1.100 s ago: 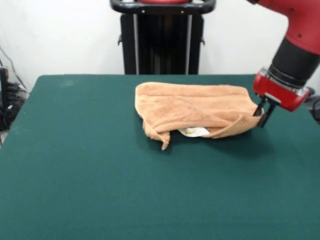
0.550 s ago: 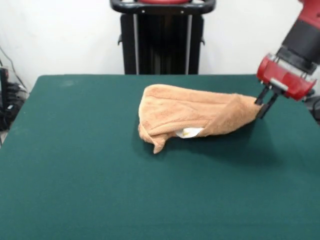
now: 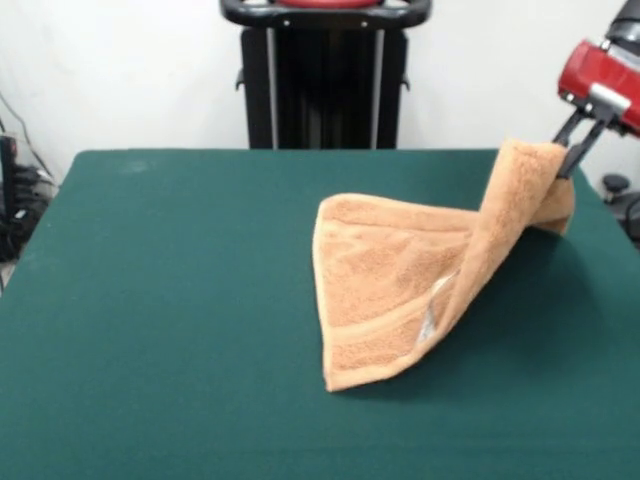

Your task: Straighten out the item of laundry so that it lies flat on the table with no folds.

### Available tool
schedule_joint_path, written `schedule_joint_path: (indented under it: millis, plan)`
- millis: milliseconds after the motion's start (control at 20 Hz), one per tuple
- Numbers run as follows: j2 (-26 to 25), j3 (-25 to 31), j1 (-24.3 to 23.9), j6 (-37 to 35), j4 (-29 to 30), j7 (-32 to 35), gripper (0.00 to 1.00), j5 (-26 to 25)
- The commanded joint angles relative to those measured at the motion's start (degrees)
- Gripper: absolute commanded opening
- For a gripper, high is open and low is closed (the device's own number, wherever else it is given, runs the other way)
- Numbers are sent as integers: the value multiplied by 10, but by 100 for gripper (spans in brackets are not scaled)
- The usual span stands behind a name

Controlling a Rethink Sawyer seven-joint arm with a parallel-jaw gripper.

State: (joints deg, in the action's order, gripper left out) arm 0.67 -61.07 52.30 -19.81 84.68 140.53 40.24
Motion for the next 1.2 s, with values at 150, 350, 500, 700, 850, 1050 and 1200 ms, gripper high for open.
schedule_joint_path:
  millis: [150, 350, 500, 700, 850, 1050, 1200]
  plan:
    - [-23, -3, 22, 73, 101, 210, 0, 33]
    - [33, 73, -14, 151, 139, 183, 0, 8]
    - [68, 139, -58, 219, 151, 154, 0, -27]
    - [78, 180, -89, 270, 154, 159, 0, -44]
    - [70, 187, -94, 276, 143, 164, 0, -36]
    - [68, 219, -111, 295, 124, 166, 0, -29]
    - [78, 251, -135, 308, 109, 158, 0, -40]
